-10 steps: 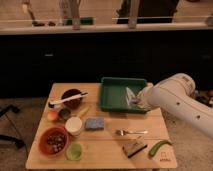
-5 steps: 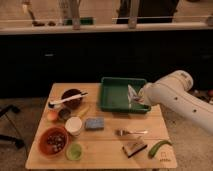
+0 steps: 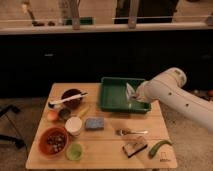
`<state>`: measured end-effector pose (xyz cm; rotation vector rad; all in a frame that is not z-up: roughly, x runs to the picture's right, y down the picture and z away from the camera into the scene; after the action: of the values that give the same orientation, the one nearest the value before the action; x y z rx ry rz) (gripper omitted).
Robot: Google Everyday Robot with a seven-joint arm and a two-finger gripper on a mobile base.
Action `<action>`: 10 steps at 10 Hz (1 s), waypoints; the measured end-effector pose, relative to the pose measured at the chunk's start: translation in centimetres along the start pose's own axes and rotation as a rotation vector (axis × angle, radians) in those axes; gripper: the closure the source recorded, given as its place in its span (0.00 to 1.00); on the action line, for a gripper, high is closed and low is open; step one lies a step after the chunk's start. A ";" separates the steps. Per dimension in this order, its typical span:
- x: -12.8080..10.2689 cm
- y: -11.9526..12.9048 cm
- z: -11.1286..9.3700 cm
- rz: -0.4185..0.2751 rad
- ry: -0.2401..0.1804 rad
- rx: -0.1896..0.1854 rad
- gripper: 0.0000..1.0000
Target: Place towel in tray
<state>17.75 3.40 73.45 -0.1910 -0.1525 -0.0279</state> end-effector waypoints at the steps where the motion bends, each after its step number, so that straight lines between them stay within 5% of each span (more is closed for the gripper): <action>1: -0.3 -0.3 0.3 -0.001 -0.001 -0.001 0.98; 6: 0.9 -1.6 3.4 0.020 0.003 -0.013 0.98; 10: -0.3 -2.5 4.8 0.031 0.001 -0.019 0.98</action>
<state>16.60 1.92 78.54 -0.2125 -0.1482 0.0016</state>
